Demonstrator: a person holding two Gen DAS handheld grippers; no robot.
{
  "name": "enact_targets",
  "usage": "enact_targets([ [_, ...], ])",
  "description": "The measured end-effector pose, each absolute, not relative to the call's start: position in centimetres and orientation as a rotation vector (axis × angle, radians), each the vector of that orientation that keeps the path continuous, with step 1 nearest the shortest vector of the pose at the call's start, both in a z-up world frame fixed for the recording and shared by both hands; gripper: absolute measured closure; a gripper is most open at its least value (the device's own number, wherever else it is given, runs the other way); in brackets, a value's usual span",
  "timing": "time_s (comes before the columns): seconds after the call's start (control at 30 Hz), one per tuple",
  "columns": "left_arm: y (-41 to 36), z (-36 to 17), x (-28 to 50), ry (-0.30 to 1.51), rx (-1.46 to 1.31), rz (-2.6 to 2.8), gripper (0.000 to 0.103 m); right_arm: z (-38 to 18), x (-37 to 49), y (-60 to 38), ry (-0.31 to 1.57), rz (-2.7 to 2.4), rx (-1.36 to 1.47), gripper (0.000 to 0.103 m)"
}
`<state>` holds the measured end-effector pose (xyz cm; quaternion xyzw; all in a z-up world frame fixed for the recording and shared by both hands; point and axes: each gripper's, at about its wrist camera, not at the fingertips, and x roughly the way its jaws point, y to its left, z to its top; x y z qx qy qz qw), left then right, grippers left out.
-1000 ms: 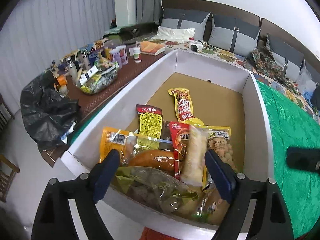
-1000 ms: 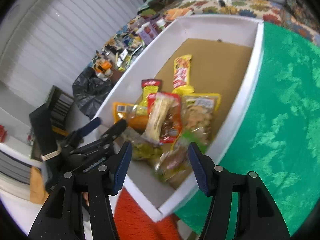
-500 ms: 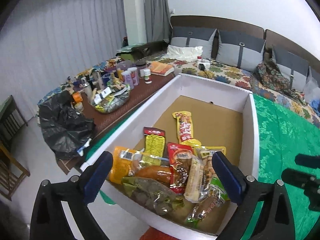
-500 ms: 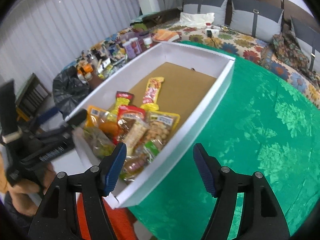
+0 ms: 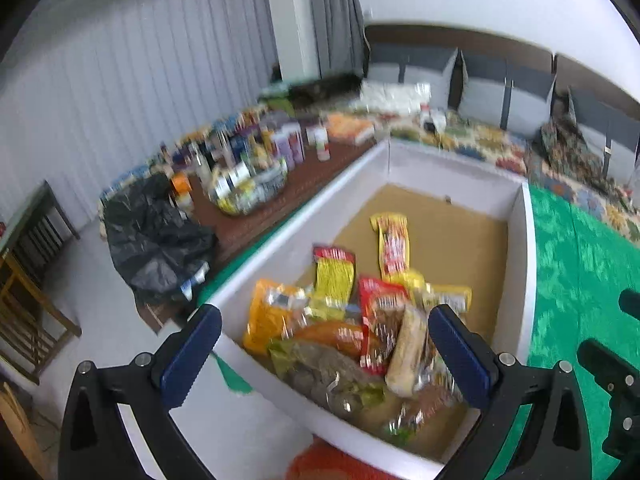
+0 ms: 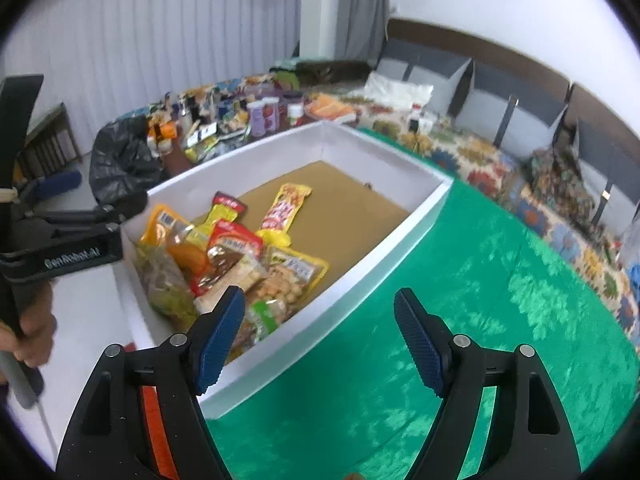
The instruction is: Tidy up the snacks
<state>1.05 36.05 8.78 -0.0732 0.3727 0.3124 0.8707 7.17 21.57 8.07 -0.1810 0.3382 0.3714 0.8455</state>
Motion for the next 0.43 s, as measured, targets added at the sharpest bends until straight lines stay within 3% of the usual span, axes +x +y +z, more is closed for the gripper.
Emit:
enact_targets([
  [0.43,37.1,8.6,0.2,0.781,-0.187,0.659,0.000,8.2,7.0,25.2,0.812,0.796,-0.367,0.023],
])
